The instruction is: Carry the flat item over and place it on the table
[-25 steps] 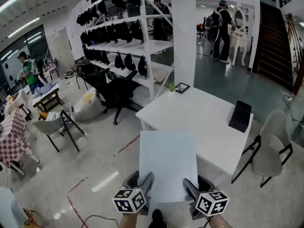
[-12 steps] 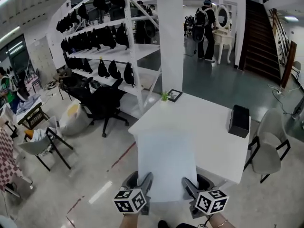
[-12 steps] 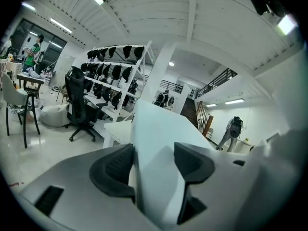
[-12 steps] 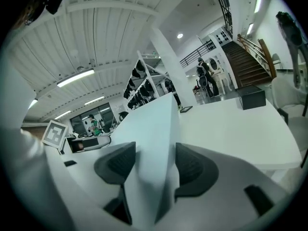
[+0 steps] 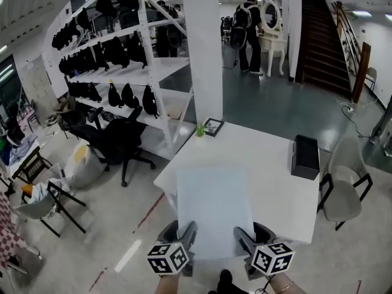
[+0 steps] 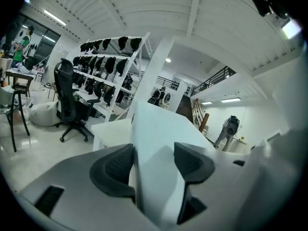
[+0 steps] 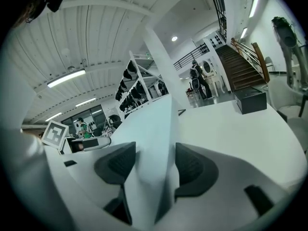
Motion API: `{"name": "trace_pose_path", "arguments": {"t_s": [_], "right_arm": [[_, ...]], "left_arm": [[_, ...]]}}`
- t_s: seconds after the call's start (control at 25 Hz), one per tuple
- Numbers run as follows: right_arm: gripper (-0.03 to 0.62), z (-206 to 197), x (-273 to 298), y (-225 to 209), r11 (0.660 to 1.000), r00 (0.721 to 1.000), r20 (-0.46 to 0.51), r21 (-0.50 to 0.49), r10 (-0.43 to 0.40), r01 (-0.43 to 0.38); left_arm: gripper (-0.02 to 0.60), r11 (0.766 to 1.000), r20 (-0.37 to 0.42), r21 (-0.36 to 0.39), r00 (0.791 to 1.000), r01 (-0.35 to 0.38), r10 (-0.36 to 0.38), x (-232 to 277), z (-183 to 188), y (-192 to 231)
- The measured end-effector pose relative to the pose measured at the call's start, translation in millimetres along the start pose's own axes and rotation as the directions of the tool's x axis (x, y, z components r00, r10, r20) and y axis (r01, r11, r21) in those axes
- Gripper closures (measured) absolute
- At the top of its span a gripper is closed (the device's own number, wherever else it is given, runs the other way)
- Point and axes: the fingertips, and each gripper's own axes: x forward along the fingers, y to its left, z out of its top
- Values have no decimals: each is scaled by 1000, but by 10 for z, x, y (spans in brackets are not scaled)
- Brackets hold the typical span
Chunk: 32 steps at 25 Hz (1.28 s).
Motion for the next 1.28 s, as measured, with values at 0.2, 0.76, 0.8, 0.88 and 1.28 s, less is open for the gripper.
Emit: {"name": "trace_pose_path", "arguments": {"t_s": [0.2,0.76,0.8,0.88,1.28], "right_arm": [[339,244,311,-262,1000,1000,14,12,-15,15],[339,774,883,-1166,995,995,48,51,-92,90],[341,803,912,-1214,993,993,53,55,-105,102],[339,867,974,-1309,990,989,67,65,-132,128],[339,1117,1136,-1643,946,942,128,138,-311,294]], "left_arm": [[314,1000,-10,16,1000,16,-16,482,202,7],[316,995,-51,48,996,82,-79,1778,496,-230],[316,994,-57,51,994,93,-90,1861,515,-241],[316,991,-70,59,991,118,-114,2040,564,-267],[319,947,-154,118,948,298,-279,2824,824,-461]]}}
